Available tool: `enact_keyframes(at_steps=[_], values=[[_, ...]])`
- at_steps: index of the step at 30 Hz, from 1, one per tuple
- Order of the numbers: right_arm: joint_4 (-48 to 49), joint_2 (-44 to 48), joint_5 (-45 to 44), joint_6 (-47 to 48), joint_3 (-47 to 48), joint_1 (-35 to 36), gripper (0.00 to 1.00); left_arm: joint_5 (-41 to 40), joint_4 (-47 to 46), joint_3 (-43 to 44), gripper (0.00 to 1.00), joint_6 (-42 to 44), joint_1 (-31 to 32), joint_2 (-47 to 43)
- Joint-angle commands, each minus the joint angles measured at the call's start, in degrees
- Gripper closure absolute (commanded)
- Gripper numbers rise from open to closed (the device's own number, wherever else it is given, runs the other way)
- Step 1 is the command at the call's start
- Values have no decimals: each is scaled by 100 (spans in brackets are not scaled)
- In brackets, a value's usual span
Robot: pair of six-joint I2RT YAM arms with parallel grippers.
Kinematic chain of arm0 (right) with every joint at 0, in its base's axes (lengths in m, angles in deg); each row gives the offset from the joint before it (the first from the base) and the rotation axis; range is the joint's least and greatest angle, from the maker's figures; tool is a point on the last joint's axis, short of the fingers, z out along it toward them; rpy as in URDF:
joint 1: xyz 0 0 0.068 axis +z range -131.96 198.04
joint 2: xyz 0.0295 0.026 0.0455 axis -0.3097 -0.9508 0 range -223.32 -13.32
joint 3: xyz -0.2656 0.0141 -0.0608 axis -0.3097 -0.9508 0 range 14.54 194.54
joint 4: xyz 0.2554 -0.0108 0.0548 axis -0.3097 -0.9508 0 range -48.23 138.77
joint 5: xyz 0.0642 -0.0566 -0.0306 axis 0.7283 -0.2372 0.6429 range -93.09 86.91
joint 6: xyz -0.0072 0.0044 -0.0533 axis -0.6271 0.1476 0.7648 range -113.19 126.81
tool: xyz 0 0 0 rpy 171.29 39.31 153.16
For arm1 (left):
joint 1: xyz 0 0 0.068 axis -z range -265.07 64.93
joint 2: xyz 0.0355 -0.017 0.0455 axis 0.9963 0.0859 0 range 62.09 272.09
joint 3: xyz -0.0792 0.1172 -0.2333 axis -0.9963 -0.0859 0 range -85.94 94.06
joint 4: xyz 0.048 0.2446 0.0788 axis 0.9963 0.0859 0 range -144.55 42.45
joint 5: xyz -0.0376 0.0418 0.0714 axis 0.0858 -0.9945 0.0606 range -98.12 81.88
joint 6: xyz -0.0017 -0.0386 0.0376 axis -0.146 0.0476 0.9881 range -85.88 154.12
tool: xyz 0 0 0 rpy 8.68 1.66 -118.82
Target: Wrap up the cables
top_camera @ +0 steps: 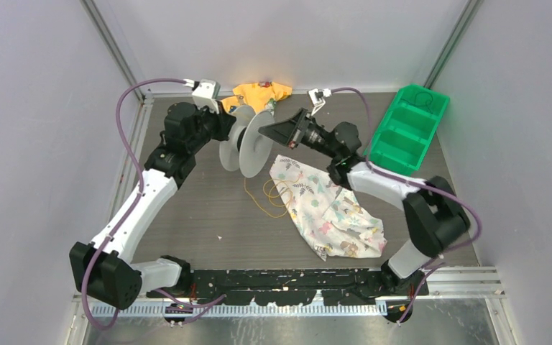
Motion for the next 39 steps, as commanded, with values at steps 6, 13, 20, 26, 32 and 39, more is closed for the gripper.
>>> enact_keyframes(at_steps=[6, 13, 20, 26, 32, 39], values=[[-6597, 2637, -2793, 4588, -375, -98, 5, -310, 121, 1049, 100, 501, 29, -653], [-8092, 2023, -2886, 4829, -192, -146, 0, -19, 655, 2105, 100, 342, 29, -591], [-6850, 1822, -2954, 5612, -1280, -51, 6, -5, 497, 1895, 100, 174, 29, -667], [-5836, 1605, -2402, 6503, -1813, 216, 20, -48, 478, 1880, 100, 169, 29, -611], [-5561, 1049, -2648, 6505, -1431, 745, 22, -27, 442, 1855, 100, 143, 29, -571], [-5118, 83, -2921, 6168, -821, 825, 46, -44, 438, 1803, 100, 159, 29, -614]])
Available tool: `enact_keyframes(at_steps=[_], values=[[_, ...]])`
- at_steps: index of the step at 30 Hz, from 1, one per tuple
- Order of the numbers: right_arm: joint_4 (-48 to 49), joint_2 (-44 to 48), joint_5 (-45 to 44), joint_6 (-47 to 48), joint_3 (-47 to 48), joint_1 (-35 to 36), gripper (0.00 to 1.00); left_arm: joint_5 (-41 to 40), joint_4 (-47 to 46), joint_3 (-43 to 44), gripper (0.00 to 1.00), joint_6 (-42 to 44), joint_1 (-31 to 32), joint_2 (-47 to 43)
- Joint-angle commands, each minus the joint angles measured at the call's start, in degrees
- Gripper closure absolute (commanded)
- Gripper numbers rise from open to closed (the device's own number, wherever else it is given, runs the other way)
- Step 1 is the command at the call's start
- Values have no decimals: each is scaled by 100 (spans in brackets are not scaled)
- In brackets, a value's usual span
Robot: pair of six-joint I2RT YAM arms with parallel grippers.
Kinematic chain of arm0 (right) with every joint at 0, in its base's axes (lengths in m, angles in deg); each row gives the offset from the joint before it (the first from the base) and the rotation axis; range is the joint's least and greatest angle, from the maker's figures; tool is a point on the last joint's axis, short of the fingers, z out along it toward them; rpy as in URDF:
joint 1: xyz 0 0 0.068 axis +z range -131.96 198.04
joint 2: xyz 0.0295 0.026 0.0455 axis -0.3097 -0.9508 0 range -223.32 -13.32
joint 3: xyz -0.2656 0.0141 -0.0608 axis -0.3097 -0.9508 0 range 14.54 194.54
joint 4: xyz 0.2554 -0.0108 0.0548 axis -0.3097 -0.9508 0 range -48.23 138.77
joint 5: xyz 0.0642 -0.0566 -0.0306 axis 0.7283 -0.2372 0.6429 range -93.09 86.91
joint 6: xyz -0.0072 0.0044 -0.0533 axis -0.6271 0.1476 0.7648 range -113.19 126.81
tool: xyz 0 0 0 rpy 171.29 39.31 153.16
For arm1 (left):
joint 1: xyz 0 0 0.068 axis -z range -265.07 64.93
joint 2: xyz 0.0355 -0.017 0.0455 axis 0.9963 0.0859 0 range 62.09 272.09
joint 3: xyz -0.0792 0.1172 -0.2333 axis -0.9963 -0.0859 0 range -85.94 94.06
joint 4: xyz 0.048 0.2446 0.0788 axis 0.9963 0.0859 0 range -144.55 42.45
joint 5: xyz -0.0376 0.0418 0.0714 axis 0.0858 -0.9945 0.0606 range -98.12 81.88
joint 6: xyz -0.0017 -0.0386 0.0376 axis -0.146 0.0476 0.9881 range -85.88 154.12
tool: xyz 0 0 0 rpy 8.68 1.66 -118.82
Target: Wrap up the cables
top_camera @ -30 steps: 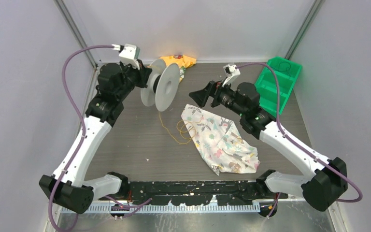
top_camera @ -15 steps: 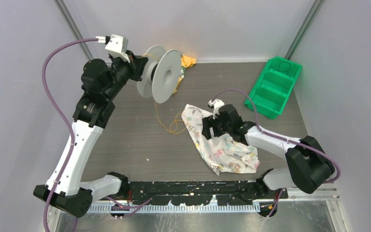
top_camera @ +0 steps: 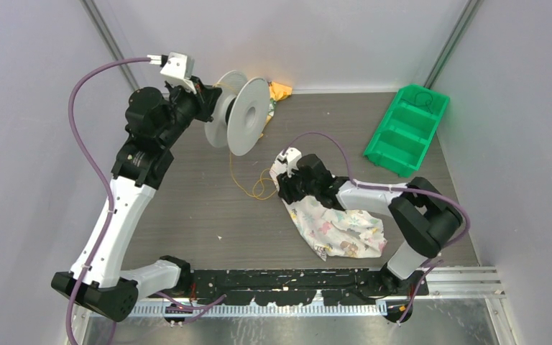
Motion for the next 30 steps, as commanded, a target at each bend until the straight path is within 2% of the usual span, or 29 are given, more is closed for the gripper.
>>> enact_keyframes(at_steps=[1, 4, 10, 21, 26, 30], values=[[633, -434, -296, -173, 483, -11, 49, 33, -523, 63, 100, -78, 20, -134], [676, -676, -337, -258, 658, -7, 57, 40, -522, 58, 100, -61, 20, -140], [586, -850, -228, -370, 716, -11, 60, 40, -565, 25, 100, -24, 18, -140], [169, -447, -316, -466, 253, -13, 99, -279, -681, -10, 100, 16, 20, -83], [-433, 345, -372, -423, 62, -12, 99, -571, -685, -42, 100, 38, 12, -25], [-2002, 1208, -42, 105, 475, -9, 99, -1309, -719, 69, 100, -28, 12, 150]])
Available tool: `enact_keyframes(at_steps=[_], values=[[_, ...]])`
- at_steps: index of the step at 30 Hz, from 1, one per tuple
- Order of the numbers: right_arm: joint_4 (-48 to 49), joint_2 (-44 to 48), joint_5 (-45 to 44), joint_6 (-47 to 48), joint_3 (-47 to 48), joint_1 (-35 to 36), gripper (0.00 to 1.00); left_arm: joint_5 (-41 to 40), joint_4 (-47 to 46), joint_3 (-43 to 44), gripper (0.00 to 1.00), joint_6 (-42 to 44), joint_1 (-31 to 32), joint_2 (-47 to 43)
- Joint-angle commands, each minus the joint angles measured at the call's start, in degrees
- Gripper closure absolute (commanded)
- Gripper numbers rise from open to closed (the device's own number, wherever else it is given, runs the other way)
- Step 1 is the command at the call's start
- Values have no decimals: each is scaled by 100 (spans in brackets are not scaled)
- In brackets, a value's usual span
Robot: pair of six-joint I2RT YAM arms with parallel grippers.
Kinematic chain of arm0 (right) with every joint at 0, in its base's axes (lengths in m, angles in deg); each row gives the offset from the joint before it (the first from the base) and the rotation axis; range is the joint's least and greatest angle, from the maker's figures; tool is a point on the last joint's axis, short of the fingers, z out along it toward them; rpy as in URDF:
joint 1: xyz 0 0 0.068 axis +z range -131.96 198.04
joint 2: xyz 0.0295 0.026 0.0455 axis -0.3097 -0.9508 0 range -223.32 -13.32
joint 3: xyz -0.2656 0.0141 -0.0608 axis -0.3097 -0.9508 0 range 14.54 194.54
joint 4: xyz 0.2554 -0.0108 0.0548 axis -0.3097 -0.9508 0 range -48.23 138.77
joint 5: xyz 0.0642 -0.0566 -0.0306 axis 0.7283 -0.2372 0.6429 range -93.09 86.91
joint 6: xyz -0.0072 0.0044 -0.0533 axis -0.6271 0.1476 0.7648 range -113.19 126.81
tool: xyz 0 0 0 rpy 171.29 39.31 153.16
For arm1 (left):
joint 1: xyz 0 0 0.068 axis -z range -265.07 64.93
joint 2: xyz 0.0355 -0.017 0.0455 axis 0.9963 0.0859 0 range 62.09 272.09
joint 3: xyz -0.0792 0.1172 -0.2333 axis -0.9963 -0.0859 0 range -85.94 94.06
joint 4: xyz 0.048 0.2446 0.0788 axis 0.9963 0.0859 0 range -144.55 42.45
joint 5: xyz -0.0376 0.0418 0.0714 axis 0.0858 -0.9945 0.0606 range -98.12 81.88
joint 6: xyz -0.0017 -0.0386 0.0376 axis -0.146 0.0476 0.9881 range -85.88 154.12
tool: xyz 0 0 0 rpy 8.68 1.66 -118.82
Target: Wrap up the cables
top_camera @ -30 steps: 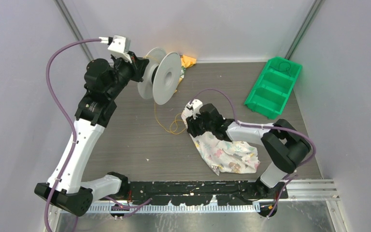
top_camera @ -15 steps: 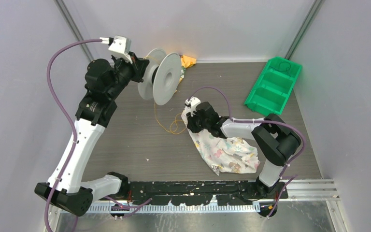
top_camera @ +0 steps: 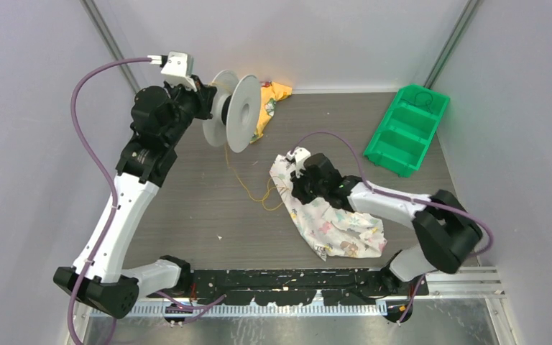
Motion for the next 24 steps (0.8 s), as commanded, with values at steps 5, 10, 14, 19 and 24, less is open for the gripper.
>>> enact_keyframes(at_steps=[5, 10, 14, 19, 24], values=[[-3079, 2011, 792, 673, 1155, -9, 99, -1856, -685, 370, 100, 48, 9, 430], [-4389, 2939, 712, 528, 1837, -9, 99, -2590, -804, 317, 100, 277, -243, 677], [-4868, 3635, -54, 257, 2154, -9, 99, -2486, -790, 237, 100, 216, -710, 726], [-4930, 4328, -935, 92, 2203, -9, 99, -2090, -683, 132, 100, -45, -1262, 620], [-4835, 4110, 18, 272, 2671, -9, 99, -1586, -563, 96, 100, -263, -1265, 601]])
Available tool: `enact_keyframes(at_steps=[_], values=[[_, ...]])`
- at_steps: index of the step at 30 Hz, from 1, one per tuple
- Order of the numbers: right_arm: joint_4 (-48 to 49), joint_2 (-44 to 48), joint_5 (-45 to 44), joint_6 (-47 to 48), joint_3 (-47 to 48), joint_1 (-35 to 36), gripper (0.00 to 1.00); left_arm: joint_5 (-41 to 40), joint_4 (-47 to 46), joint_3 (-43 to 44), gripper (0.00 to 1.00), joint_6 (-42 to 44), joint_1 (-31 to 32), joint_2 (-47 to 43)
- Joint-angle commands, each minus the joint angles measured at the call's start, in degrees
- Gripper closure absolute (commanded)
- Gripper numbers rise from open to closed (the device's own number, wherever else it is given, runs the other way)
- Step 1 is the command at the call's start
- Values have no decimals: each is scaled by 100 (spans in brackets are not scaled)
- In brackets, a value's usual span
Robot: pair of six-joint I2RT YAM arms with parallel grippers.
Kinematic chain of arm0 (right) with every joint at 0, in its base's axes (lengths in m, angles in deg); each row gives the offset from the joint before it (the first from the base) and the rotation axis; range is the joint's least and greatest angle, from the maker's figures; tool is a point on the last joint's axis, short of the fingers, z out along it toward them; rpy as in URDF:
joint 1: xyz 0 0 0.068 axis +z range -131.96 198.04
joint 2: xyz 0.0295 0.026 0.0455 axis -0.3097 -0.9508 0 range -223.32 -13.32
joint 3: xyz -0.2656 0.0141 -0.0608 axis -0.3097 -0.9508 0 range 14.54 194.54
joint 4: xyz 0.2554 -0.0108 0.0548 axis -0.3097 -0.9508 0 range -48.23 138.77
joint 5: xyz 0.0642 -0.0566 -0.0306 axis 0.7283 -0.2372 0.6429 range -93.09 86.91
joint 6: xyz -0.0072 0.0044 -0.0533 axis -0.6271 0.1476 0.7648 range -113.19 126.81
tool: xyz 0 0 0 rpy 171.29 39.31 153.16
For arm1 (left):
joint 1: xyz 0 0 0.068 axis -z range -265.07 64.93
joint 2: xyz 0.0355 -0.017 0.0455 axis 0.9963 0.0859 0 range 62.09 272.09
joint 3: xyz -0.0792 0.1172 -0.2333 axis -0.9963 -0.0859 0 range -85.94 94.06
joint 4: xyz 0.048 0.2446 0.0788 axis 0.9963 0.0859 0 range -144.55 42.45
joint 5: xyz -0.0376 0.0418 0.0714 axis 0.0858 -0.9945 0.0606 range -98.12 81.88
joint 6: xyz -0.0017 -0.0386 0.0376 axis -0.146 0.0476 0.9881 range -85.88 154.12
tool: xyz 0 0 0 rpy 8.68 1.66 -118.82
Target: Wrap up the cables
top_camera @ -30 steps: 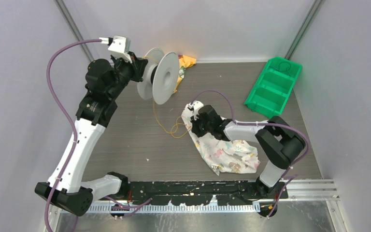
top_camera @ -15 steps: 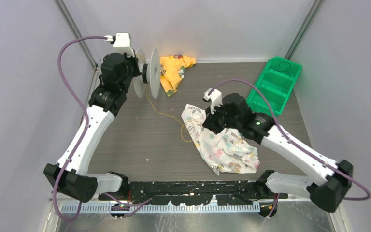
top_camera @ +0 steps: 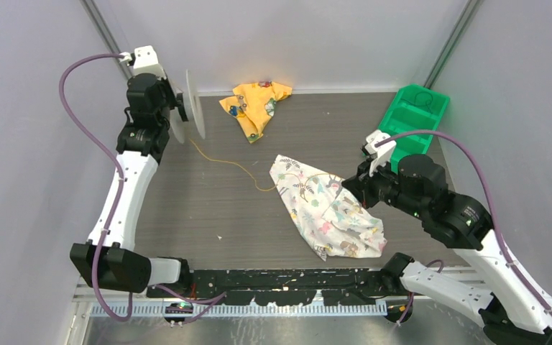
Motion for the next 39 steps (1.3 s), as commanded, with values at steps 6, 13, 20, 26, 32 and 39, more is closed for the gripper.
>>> enact_keyframes(at_steps=[6, 13, 20, 26, 32, 39], values=[[998, -1338, 1891, 51, 1788, 157, 99, 394, -1102, -664, 100, -666, 371, -287], [1886, -2290, 2204, 83, 3685, 266, 99, 80, -994, -773, 100, 268, 1250, 213], [1748, -3245, 1571, 132, 5503, 272, 99, 83, -1334, -1336, 100, 406, 1507, 500], [2355, -3369, 397, 277, 5813, 11, 99, 331, -1380, -1654, 100, 579, 1570, 732], [2249, -3799, 329, 82, 6681, -475, 99, 49, -1451, -1834, 100, 678, 1723, 907], [2151, -4069, -229, 112, 7285, -615, 99, -692, -1613, -1794, 100, 1435, 2131, 1250]])
